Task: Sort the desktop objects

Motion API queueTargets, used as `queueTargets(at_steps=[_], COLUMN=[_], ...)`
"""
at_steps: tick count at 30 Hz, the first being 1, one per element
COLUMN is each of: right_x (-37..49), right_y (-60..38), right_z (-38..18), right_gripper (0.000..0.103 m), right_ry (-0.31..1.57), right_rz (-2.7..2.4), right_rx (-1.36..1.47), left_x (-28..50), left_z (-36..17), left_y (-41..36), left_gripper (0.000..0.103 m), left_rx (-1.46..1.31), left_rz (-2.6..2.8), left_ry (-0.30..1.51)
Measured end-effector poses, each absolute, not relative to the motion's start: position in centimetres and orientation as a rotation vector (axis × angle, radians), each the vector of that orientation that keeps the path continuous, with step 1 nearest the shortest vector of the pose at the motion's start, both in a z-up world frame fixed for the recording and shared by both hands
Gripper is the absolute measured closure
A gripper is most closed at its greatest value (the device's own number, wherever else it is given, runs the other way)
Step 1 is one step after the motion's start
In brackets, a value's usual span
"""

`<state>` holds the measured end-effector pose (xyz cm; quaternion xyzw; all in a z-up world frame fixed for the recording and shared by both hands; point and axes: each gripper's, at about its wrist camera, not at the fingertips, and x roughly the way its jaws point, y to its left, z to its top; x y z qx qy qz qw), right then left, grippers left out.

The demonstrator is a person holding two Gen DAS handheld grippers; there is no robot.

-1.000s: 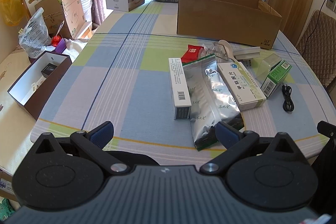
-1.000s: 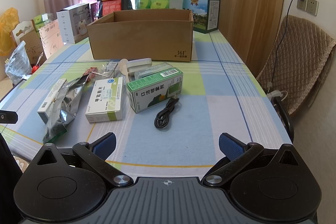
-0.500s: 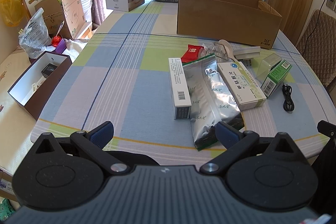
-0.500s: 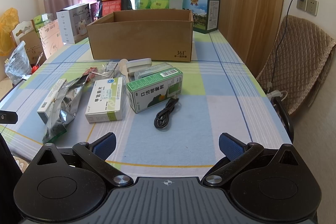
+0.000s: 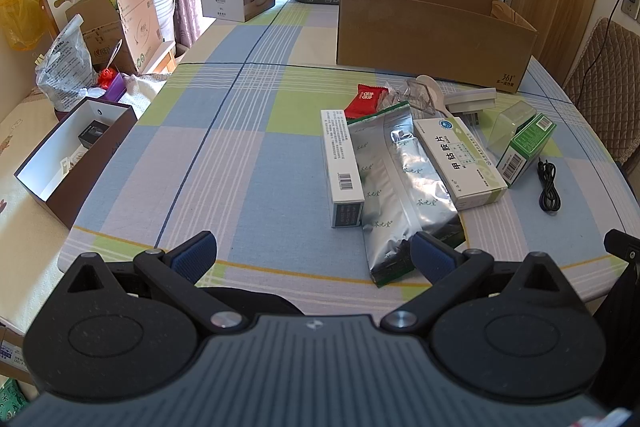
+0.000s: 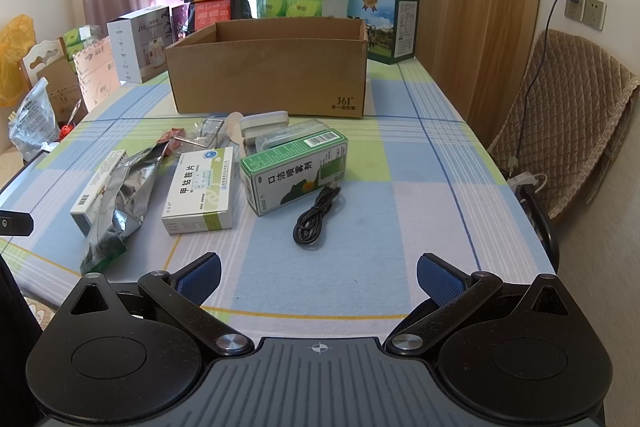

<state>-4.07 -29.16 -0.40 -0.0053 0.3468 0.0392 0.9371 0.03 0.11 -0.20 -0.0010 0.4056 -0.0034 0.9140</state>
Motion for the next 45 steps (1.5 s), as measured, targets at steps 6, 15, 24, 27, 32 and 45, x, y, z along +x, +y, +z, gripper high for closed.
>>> queueTargets(at_steps=[6, 15, 24, 27, 32, 45], right_x=[-4.1, -3.9, -2.5, -2.0, -1.1, 1.7], right_y=[-29.2, -29.6, -29.5, -29.5, -29.5, -29.4], right_z=[-0.4, -0.2, 0.3, 0.6, 0.6, -1.5], right_gripper=[0.002, 0.002, 0.002, 0.002, 0.002, 0.002], right_ry=[0.708, 0.714, 0.731, 0.726, 0.731, 0.788], right_rz=[0.08, 0.081, 0.091, 0.095, 0.1, 0.069], right_rx=[-0.012, 0.021, 0.059, 0.062, 0.08, 0.078], left_x=[0.0, 0.1, 1.2, 2.1, 3.8, 8.0], left_z=[-0.2, 0.0, 1.4, 1.4, 1.4, -0.3], left_y=[0.1, 0.1, -1.3, -1.6, -1.1, 0.2], left_gripper=[0.001, 0.001, 0.001, 0.001, 0.002, 0.005], left_rx=[-0.002, -0.02, -0.025, -0.019, -0.029, 0.011], left_rz=[-0.007, 0.001, -0.074, -0.083, -0.078, -0.052], left_ry=[0.835, 0.844, 0.835, 0.844, 0.862, 0.908])
